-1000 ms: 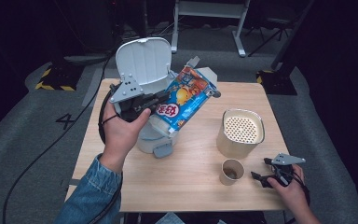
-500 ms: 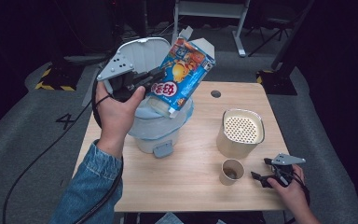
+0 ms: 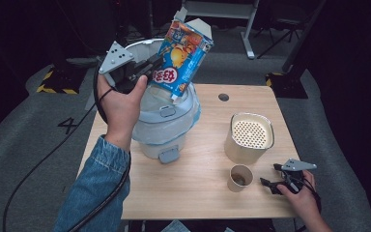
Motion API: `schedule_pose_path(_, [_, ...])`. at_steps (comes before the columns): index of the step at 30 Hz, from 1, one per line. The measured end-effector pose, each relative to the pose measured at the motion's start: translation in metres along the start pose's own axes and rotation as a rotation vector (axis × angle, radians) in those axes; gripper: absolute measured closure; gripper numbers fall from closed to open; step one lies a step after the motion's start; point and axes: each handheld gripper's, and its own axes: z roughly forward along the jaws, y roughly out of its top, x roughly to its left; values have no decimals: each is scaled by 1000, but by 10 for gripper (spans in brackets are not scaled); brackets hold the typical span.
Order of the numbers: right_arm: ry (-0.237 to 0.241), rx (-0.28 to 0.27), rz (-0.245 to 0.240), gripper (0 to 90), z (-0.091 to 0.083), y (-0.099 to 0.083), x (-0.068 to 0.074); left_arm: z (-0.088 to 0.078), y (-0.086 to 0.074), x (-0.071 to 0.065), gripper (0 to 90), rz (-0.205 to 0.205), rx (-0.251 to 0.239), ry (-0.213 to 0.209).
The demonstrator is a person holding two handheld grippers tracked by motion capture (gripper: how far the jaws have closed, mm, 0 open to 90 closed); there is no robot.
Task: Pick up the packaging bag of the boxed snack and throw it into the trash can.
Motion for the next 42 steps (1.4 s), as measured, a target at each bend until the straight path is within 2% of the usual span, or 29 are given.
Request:
schedule_pose_path(5, [0, 0, 0, 121, 0, 0, 0, 7, -1, 11, 892, 1, 2, 40])
schedule_pose_path(8, [0, 0, 0, 121, 0, 0, 0, 10, -3, 14, 892, -3, 4, 49])
schedule_pose_path(15, [0, 0, 0, 121, 0, 0, 0, 20, -15, 25, 892, -31, 17, 81])
schedule_pose_path(19, [0, 0, 0, 121, 0, 0, 0, 27, -23, 28, 892, -28, 56, 103])
schedule_pose_path(25, [0, 0, -1, 121, 0, 0, 0, 32, -30, 29, 891, -39, 82, 108])
schedule_pose_path(31, [0, 0, 0, 121, 0, 0, 0, 36, -34, 27, 891, -29, 105, 111])
schedule_pose_path(38, [0, 0, 0, 121, 0, 0, 0, 38, -37, 26, 884, -34, 135, 95])
schedule_pose_path(39, [0, 0, 0, 121, 0, 0, 0, 39, -38, 26, 861, -50, 155, 81])
schedule_pose_path(40, [0, 0, 0, 121, 0, 0, 0, 40, -39, 25, 798, -66, 171, 67])
schedule_pose_path(41, [0, 0, 0, 121, 0, 0, 0, 41, -39, 24, 661, -84, 196, 68])
schedule_pose_path(42, [0, 0, 0, 121, 0, 0, 0, 41, -40, 23, 542, -83, 221, 76])
